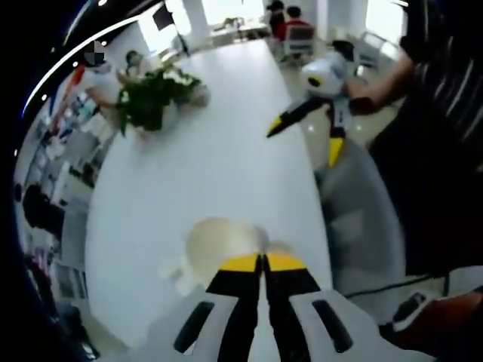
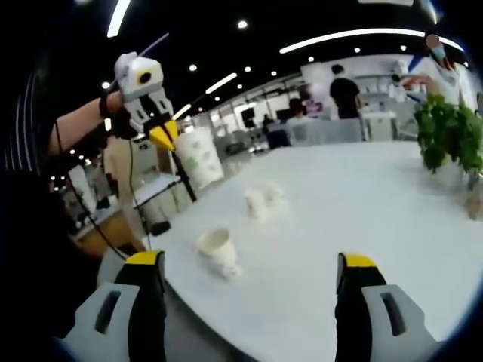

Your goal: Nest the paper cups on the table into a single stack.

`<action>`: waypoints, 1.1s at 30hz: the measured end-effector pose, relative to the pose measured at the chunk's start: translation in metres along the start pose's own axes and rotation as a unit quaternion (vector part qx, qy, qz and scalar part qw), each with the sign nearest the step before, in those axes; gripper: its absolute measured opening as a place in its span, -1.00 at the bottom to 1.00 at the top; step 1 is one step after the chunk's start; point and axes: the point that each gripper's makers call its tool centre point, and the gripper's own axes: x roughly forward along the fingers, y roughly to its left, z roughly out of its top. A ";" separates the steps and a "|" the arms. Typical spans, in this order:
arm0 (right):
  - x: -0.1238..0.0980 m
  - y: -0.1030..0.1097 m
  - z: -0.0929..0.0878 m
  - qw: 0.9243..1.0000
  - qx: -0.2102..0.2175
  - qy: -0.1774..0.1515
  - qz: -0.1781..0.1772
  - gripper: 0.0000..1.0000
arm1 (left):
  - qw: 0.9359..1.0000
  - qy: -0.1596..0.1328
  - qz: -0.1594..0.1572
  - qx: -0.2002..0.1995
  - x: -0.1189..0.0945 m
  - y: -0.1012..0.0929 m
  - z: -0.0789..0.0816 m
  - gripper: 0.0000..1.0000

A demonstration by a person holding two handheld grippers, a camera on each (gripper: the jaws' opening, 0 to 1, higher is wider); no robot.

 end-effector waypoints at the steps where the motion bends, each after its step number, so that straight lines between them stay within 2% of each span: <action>1: 0.000 0.000 0.000 1.000 -0.004 0.000 0.000 0.85 | 1.000 0.004 -0.002 0.000 0.002 -0.002 -0.003 -1.00; 4: -0.001 0.001 0.000 1.000 -0.012 -0.001 -0.001 0.85 | 0.999 0.034 -0.008 0.001 0.009 -0.007 -0.017 -1.00; 14: -0.005 -0.001 -0.002 1.000 -0.011 -0.004 -0.008 0.86 | 0.998 0.046 -0.031 -0.021 0.033 -0.022 -0.032 -1.00; 22: -0.007 -0.006 0.001 1.000 -0.004 -0.011 -0.017 0.85 | 0.998 0.048 -0.041 -0.031 0.045 -0.025 -0.039 -1.00; 24: -0.007 -0.007 0.002 1.000 -0.002 -0.014 -0.018 0.85 | 0.998 0.041 -0.044 -0.032 0.048 -0.025 -0.038 -1.00; 29: -0.007 -0.009 0.005 1.000 0.000 -0.019 -0.023 0.85 | 0.996 0.061 -0.050 -0.035 0.057 -0.027 -0.049 -1.00; 31: -0.007 -0.009 0.007 0.999 0.001 -0.021 -0.025 0.85 | 0.997 0.054 -0.051 -0.037 0.060 -0.025 -0.050 -1.00; 33: -0.007 -0.011 0.008 0.999 0.002 -0.021 -0.028 0.85 | 0.996 0.061 -0.051 -0.039 0.063 -0.025 -0.055 -1.00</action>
